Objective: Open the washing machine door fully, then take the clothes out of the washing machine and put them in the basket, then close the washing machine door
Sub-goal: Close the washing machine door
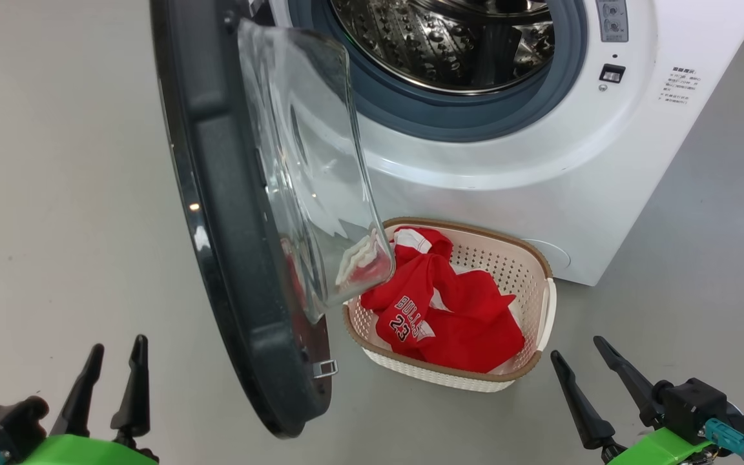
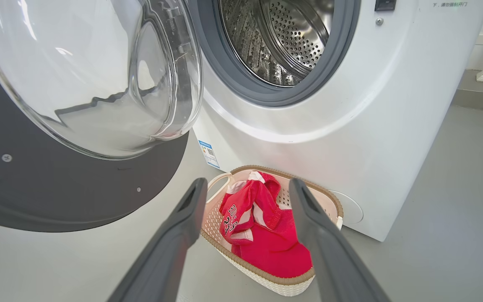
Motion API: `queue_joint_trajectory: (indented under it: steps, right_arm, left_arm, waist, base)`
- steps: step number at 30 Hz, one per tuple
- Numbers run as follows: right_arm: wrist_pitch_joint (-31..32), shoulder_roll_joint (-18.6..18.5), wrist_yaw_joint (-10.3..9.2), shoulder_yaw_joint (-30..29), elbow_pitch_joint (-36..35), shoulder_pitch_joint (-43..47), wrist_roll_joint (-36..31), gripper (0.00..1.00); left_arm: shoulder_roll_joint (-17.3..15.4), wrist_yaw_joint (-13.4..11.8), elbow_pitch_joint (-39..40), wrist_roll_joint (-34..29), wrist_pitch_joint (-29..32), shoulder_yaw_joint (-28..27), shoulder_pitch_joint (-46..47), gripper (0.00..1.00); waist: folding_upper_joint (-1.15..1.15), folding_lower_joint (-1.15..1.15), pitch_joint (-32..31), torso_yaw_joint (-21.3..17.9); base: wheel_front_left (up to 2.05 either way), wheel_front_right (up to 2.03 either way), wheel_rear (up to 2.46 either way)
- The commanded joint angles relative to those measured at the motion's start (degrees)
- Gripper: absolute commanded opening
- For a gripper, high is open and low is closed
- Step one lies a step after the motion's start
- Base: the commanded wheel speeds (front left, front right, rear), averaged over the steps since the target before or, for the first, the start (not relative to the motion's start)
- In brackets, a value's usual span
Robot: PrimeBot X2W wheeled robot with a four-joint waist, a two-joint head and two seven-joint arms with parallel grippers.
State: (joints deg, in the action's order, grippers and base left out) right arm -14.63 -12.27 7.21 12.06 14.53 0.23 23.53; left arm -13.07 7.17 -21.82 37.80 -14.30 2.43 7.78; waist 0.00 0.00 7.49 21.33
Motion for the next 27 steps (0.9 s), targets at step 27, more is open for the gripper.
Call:
queue_joint_trajectory:
  steps: [27]
  right_arm:
    - [-0.4, 0.0, 0.28, 0.8, -1.0, 1.2, -0.5, 1.0]
  left_arm:
    - [8.3, 0.3, 7.7, -25.0, -0.7, -13.5, -5.2, 1.0]
  waist:
    - [0.0, 0.0, -1.6, -0.5]
  base:
    - [0.0, 0.0, 0.0]
